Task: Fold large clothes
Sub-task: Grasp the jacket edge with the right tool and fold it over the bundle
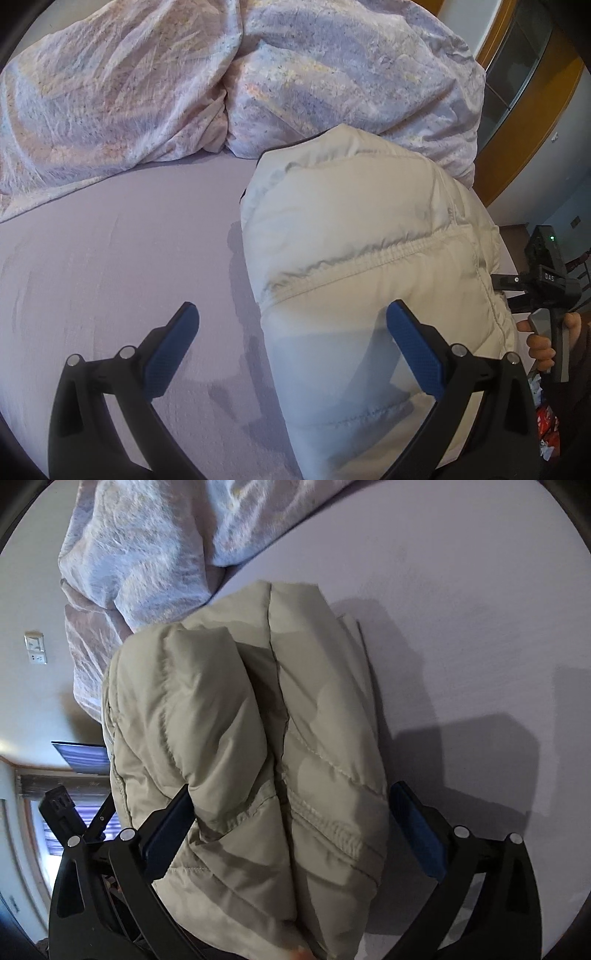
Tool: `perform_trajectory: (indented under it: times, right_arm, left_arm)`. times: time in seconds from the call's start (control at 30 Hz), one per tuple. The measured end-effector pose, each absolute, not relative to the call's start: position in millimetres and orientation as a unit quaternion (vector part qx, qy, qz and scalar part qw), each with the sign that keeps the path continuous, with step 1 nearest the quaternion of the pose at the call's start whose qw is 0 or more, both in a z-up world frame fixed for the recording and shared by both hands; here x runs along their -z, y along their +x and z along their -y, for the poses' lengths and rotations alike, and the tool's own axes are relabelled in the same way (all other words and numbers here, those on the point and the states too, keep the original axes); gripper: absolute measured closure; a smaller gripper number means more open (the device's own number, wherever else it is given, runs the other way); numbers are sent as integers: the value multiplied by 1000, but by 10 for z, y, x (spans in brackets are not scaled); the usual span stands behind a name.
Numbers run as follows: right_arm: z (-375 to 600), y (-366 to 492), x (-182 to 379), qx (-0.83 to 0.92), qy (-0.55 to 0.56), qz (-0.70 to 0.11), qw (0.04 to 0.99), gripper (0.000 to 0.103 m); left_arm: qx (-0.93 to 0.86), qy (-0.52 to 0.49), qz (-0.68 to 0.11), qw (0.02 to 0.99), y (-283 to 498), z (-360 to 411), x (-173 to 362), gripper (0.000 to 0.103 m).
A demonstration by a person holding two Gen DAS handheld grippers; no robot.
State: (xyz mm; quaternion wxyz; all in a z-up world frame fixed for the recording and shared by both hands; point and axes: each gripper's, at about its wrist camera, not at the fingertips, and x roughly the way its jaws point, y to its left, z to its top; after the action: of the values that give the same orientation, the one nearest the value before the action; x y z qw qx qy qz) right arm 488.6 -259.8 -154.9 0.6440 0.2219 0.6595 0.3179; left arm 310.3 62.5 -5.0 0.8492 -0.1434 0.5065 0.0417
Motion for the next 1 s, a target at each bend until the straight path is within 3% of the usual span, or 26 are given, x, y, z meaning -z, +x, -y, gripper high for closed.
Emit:
perform_trajectory:
  times: [0.33, 0.4, 0.7, 1.0]
  right_arm:
    - [2328, 4835, 1567, -375, 215, -662, 613, 2]
    - [2346, 4827, 1589, -379, 224, -660, 608, 8]
    - [2399, 4793, 1574, -375, 229, -657, 612, 9]
    - [2424, 4773, 1560, -366, 236, -658, 615, 9]
  left_arm:
    - [-32, -147, -514, 844, 3133, -668, 76, 2]
    - [-28, -149, -514, 844, 3139, -673, 85, 2]
    - [-11, -163, -518, 840, 3150, -702, 118, 2]
    - [51, -260, -531, 805, 3259, -772, 385, 2]
